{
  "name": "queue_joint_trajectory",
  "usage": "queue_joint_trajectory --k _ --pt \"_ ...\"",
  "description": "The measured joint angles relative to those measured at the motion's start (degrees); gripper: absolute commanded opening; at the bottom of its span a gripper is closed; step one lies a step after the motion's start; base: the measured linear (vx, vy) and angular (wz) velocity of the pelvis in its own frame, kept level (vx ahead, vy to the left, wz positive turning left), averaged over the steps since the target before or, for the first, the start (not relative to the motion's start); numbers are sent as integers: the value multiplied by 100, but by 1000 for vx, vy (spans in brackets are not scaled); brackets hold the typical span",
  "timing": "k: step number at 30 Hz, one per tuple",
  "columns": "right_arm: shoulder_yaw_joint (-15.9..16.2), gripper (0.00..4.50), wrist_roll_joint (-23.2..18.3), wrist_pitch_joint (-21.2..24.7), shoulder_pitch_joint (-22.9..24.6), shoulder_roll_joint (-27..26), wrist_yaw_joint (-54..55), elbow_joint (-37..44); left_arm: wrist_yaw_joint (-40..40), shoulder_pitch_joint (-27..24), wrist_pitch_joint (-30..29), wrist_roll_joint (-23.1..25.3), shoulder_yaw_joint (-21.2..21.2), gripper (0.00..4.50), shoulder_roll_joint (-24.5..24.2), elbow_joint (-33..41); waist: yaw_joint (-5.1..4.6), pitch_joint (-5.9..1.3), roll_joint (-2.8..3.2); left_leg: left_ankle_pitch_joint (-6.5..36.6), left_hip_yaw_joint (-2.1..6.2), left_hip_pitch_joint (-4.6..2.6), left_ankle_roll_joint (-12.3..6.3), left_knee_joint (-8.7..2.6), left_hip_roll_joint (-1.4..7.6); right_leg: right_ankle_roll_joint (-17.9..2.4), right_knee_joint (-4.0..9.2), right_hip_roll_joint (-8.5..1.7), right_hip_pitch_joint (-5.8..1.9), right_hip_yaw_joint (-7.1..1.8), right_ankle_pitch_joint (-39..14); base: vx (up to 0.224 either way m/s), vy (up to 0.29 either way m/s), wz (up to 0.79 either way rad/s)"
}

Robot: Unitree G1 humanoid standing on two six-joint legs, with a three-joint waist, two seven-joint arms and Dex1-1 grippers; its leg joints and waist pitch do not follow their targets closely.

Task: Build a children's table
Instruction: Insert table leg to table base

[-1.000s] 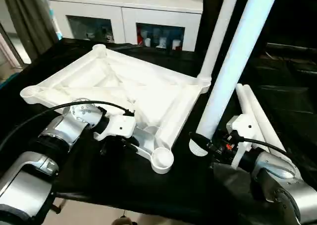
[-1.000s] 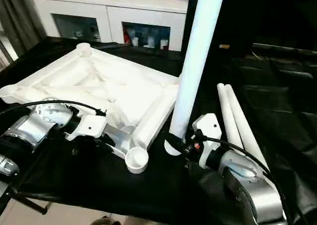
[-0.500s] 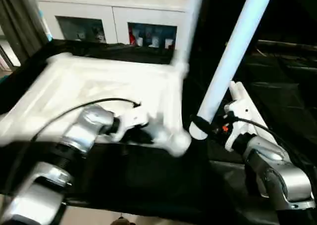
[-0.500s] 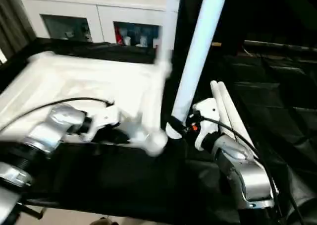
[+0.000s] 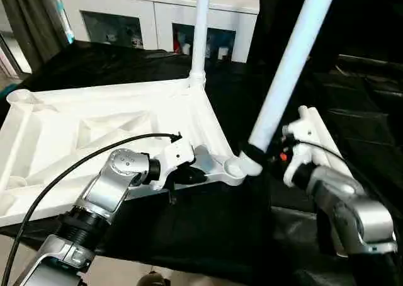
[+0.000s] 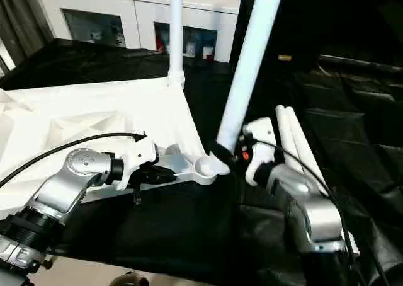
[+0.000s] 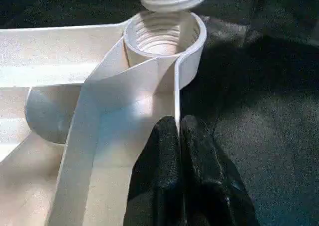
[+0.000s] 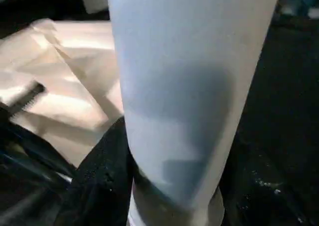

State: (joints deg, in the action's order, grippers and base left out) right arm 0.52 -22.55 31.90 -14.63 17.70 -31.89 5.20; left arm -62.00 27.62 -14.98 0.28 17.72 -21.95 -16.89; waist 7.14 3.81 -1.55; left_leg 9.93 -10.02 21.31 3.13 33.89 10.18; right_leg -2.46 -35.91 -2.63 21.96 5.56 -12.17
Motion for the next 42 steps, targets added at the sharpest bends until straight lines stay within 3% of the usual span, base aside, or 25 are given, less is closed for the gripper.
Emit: queue_joint_trajectory --k 8,16,18,28,31,37,42 --pt "241 191 -15 -10 -355 82 -524 -336 40 20 25 69 70 0 -74 19 -39 3 -75 1 -16 1 -4 0 -4 2 -2 -17 0 0 2 0 0 0" --pt "465 191 263 -114 -580 96 -605 -908 4 240 10 390 290 0 -281 22 -49 -9 -176 0 -17 -5 -2 3 -6 4 -8 -22 -6 1 3 0 0 0" --pt "464 191 287 -147 -591 74 -596 -968 62 241 16 396 291 45 -261 14 -48 -9 -185 0 -18 -5 -2 4 -8 5 -8 -25 -7 1 4 0 0 0" --pt "460 191 301 -338 -594 -86 -567 -1079 -28 248 -337 447 341 84 -475 46 -59 -10 -185 0 -18 -11 -2 4 -8 2 -14 -25 -8 1 6 0 0 0" --pt "460 191 301 -347 -594 -127 -565 -1094 -47 248 -335 432 340 43 -494 46 -59 -9 -185 0 -18 -11 -1 4 -8 0 -14 -25 -8 1 7 0 0 0" --pt "461 191 301 -386 -594 -145 -566 -1097 -76 248 -293 375 329 3 -466 18 -54 -9 -185 0 -18 -11 -1 4 -8 -3 -16 -25 -8 1 9 0 0 0" --pt "463 191 308 -456 -635 -187 -596 -1222 -97 247 -239 352 325 0 -460 12 -49 -8 -183 0 -18 -10 -1 4 -8 -3 -16 -25 -8 1 9 0 0 0"
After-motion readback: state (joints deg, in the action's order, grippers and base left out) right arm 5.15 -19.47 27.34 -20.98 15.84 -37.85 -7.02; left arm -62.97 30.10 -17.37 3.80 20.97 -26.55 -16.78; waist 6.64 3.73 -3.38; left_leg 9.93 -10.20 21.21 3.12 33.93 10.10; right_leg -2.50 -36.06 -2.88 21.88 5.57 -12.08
